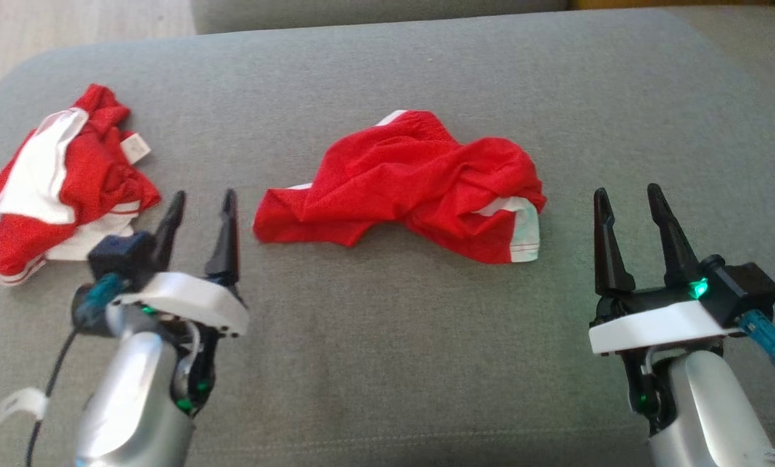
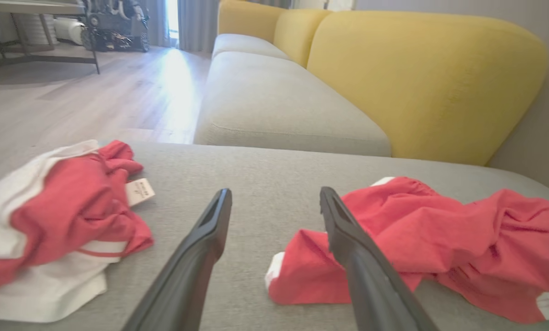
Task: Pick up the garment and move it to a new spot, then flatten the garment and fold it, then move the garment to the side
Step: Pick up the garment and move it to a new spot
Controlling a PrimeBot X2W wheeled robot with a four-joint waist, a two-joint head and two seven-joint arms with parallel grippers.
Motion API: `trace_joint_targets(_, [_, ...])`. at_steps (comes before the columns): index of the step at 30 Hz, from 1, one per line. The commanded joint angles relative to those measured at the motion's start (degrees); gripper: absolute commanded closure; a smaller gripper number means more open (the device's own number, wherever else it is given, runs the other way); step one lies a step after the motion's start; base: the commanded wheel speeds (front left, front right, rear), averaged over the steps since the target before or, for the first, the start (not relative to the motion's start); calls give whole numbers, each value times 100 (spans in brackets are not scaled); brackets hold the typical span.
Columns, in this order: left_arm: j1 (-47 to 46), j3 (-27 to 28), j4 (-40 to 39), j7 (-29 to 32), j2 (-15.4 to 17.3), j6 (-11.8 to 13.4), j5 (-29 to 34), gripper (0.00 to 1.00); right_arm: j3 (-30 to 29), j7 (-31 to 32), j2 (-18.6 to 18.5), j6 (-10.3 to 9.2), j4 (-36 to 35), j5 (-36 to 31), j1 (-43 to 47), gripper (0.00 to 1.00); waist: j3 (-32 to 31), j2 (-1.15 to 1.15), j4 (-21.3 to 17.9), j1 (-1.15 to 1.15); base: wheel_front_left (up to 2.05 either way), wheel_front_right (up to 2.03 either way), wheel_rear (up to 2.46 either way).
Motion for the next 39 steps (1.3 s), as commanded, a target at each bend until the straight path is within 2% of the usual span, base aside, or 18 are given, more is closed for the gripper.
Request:
trace_joint_targets(1, [-84,317,-287,-72,170,53,-50,0,89,26,-16,44,-211,-41,-15,0,-36,0,86,0,0,0,0])
trace_joint_targets(3, [98,544,-528,-73,249,116,11,0,62,49,-16,44,-212,-55,12,0,-72,0,160,0,0,0,0])
trace_joint_targets(11, [580,854,-1069,-74,392,127,201,0,-7,120,-16,44,-198,-121,138,0,-242,0,278,0,0,0,0])
trace_joint_targets(25, [1378,593,-1371,2,509,94,428,0,-71,293,-16,44,-201,-194,606,0,-832,0,338,0,0,0,0])
trace_joint_targets(39, [1527,546,-1404,69,572,140,361,0,-91,411,-16,44,-370,-180,750,0,-872,0,341,0,0,0,0])
